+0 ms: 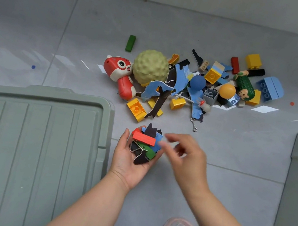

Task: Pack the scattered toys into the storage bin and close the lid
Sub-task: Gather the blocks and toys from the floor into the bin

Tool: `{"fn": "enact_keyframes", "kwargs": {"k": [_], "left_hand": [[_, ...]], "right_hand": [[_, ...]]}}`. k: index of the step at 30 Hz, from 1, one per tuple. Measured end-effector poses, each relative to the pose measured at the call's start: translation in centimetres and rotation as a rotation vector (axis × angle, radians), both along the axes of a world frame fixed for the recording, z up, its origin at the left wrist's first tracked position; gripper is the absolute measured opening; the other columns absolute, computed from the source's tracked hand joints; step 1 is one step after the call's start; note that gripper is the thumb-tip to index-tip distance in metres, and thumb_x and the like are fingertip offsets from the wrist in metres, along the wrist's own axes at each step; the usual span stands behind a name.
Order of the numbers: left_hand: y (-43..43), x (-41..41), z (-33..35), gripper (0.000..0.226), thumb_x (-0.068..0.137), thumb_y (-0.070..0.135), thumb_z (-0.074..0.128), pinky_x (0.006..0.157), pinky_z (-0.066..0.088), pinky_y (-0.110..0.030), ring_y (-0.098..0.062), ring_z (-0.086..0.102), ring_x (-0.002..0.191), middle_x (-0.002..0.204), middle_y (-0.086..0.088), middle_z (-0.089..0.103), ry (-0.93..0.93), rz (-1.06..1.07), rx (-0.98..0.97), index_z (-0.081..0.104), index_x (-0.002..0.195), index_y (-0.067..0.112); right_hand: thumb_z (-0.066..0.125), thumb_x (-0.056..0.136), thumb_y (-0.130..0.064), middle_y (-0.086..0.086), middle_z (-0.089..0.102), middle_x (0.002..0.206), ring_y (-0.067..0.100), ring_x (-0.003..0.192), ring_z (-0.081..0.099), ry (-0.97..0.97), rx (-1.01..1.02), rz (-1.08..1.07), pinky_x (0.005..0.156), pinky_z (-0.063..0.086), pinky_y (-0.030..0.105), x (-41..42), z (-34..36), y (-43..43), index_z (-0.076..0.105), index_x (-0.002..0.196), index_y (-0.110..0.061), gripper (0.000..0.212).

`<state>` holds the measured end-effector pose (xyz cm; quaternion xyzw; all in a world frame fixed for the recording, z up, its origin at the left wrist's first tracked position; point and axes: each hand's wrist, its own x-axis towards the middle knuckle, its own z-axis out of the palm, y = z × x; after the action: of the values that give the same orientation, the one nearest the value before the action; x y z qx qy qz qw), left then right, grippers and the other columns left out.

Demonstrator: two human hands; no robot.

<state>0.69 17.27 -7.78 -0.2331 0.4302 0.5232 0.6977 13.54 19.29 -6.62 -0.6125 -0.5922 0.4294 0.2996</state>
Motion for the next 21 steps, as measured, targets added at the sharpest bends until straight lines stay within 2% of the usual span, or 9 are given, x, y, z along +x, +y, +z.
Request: {"fn": "enact_keyframes", "kwargs": {"k": [3,6,8,12,14,17,19,21], "left_hand": [[0.2,0.3,0.0,0.039,0.093,0.044,0.046,0.072,0.056,-0.049,-0.033,0.066,0.094,0.096,-0.016,0.072,0.014,0.045,-0.027,0.066,0.105,0.012],[0.4,0.7,0.3,0.037,0.094,0.042,0.046,0.073,0.054,-0.052,-0.034,0.065,0.091,0.087,-0.016,0.074,0.019,0.052,-0.045,0.067,0.096,0.011],[0.5,0.9,0.5,0.037,0.094,0.041,0.045,0.075,0.055,-0.053,-0.034,0.064,0.092,0.092,-0.016,0.073,0.021,0.054,-0.062,0.067,0.097,0.011],[0.3,0.5,0.6,0.038,0.094,0.043,0.046,0.076,0.052,-0.058,-0.038,0.062,0.099,0.108,-0.019,0.067,0.03,0.067,-0.093,0.065,0.105,0.011],[0.4,0.1,0.5,0.04,0.093,0.044,0.046,0.079,0.049,-0.057,-0.038,0.061,0.101,0.11,-0.019,0.066,0.031,0.07,-0.096,0.064,0.108,0.012],[0.6,0.0,0.0,0.043,0.093,0.045,0.044,0.081,0.05,-0.058,-0.039,0.06,0.105,0.116,-0.019,0.064,0.009,0.076,-0.079,0.061,0.117,0.013],[0.9,0.1,-0.4,0.05,0.092,0.047,0.043,0.079,0.053,-0.054,-0.04,0.057,0.112,0.122,-0.021,0.062,-0.014,0.059,-0.064,0.057,0.125,0.012],[1.2,0.2,-0.4,0.054,0.091,0.048,0.042,0.078,0.052,-0.052,-0.04,0.058,0.111,0.122,-0.022,0.062,-0.032,0.045,-0.048,0.055,0.128,0.011]], "right_hand": [[0.068,0.082,-0.021,0.0,0.06,0.101,0.004,0.067,0.05,-0.163,-0.103,-0.233,0.063,0.036,0.01,3.0,-1.6,2.8,0.062,0.096,-0.023,0.015],[0.066,0.083,-0.034,0.0,0.053,0.114,0.016,0.091,0.055,-0.4,-0.261,-0.224,0.073,0.04,0.025,4.4,-3.6,5.0,0.055,0.114,-0.019,0.036],[0.062,0.085,-0.036,0.002,0.054,0.112,0.022,0.098,0.056,-0.535,-0.254,-0.157,0.072,0.042,0.03,4.4,-4.7,5.8,0.057,0.11,-0.017,0.032],[0.056,0.087,-0.027,0.007,0.058,0.101,0.027,0.088,0.057,-0.634,-0.23,-0.131,0.063,0.041,0.031,4.2,-5.1,5.7,0.064,0.087,-0.014,0.016],[0.059,0.084,-0.025,0.004,0.061,0.095,0.024,0.083,0.058,-0.589,-0.275,-0.14,0.063,0.04,0.029,4.1,-4.5,4.7,0.063,0.079,-0.017,0.011],[0.069,0.076,-0.019,-0.007,0.059,0.074,0.008,0.064,0.054,-0.293,-0.22,-0.144,0.061,0.039,0.025,2.4,-1.5,2.6,0.059,0.066,-0.026,0.016],[0.074,0.073,-0.018,-0.014,0.055,0.071,0.006,0.06,0.049,-0.16,-0.119,0.001,0.057,0.038,0.019,0.5,0.8,1.4,0.058,0.064,-0.03,0.022],[0.075,0.074,-0.026,-0.015,0.055,0.076,0.004,0.06,0.047,-0.152,-0.069,0.122,0.057,0.038,0.015,-0.5,1.8,1.6,0.065,0.072,-0.026,0.01]]}}
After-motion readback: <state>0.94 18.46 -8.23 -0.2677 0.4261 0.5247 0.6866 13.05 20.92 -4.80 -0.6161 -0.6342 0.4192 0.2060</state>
